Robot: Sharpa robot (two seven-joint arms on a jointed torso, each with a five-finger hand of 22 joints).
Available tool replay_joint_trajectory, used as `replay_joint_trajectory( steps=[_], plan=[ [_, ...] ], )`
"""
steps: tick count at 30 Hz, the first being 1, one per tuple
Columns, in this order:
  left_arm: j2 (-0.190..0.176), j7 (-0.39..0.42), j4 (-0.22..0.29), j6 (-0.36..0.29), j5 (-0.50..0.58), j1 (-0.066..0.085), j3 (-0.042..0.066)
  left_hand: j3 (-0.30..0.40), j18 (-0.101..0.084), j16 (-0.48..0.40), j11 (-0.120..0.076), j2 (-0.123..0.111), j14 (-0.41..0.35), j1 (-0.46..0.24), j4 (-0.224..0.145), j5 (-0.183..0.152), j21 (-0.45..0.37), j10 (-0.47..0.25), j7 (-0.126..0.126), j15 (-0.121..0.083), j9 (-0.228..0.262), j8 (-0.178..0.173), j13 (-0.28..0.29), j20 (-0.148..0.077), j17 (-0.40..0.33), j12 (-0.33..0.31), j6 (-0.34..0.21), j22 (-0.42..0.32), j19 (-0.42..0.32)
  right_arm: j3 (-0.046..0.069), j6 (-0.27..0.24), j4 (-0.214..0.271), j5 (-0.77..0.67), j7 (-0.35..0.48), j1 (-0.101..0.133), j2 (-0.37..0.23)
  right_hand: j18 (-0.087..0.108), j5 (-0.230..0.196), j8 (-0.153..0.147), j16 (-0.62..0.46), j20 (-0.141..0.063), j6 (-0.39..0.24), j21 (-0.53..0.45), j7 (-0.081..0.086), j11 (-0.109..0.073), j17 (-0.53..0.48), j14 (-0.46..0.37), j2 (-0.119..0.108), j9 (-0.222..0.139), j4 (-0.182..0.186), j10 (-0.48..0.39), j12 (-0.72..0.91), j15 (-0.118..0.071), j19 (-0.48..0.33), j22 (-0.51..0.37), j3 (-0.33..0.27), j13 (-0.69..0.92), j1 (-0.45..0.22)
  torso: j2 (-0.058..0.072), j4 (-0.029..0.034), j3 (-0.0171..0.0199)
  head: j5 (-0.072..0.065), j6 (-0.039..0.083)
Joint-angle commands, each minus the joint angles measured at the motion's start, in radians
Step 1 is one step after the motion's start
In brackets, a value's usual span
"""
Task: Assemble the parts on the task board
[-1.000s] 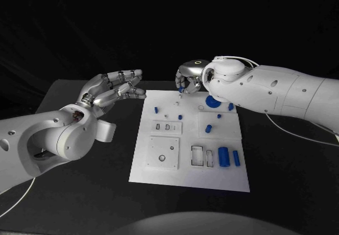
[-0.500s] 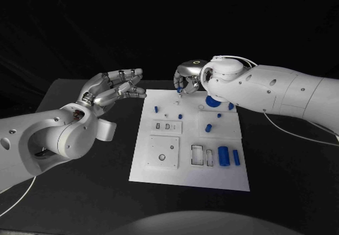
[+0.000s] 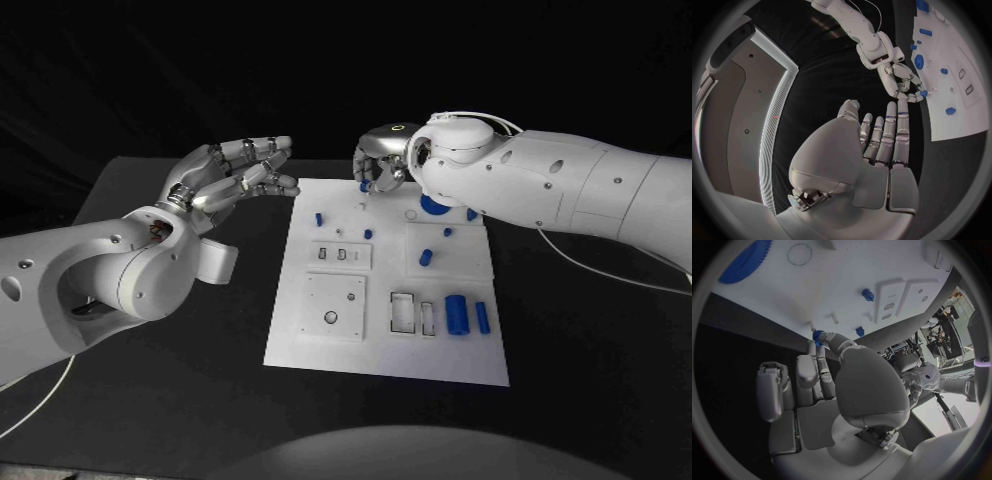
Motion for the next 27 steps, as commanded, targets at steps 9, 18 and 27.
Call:
replay_joint_trajectory(
  steps=[9, 18, 27],
  plan=[
    [0.001, 0.001, 0.003, 0.019, -0.005, 0.001, 0.001, 0.009, 0.004, 0.003, 0.005, 0.003, -0.009, 0.014, 0.001, 0.007, -0.007, 0.004, 0.002, -0.001, 0.001, 0.005, -0.001, 0.003, -0.002, 0.005, 0.004, -0.001, -0.008, 0.0, 0.0, -0.017, -0.063, -0.028, -0.023, 0.004, 0.013, 0.0, -0.007, -0.004, 0.002, -0.005, -0.007, 0.003, 0.004, -0.001, -0.008, 0.002, -0.004, -0.002, -0.003, -0.011, 0.003, -0.005, 0.151, 0.007, -0.001, -0.001, 0.0, 0.0069, 0.0031, -0.001, -0.008],
    [-0.001, -0.001, 0.002, 0.016, -0.005, 0.001, 0.001, 0.01, 0.004, 0.003, 0.005, 0.004, -0.009, 0.016, 0.001, 0.008, -0.007, 0.004, 0.002, -0.001, 0.001, 0.006, -0.001, 0.003, -0.003, 0.005, 0.004, -0.002, -0.009, 0.0, -0.05, -0.016, -0.076, -0.033, -0.027, -0.005, 0.012, 0.021, -0.009, 0.001, 0.002, 0.006, -0.005, 0.003, 0.004, 0.01, -0.002, 0.004, -0.007, -0.007, 0.001, -0.016, 0.002, 0.0, 0.156, 0.012, -0.001, 0.004, 0.001, 0.0044, 0.0033, 0.001, -0.01],
    [0.003, -0.005, -0.001, 0.021, -0.005, 0.001, 0.001, 0.013, 0.004, 0.004, 0.006, 0.006, -0.01, 0.02, 0.001, 0.008, -0.006, 0.004, 0.003, -0.001, 0.001, 0.006, -0.001, 0.003, -0.003, 0.006, 0.004, -0.001, -0.01, -0.001, -0.027, -0.013, -0.074, -0.034, -0.028, -0.008, 0.012, 0.023, -0.011, -0.001, 0.002, 0.005, -0.006, 0.002, 0.003, 0.005, -0.004, 0.002, -0.008, -0.01, -0.001, -0.019, 0.001, -0.002, 0.155, 0.013, -0.001, 0.005, 0.0, 0.0041, 0.0024, -0.002, -0.013]
  ],
)
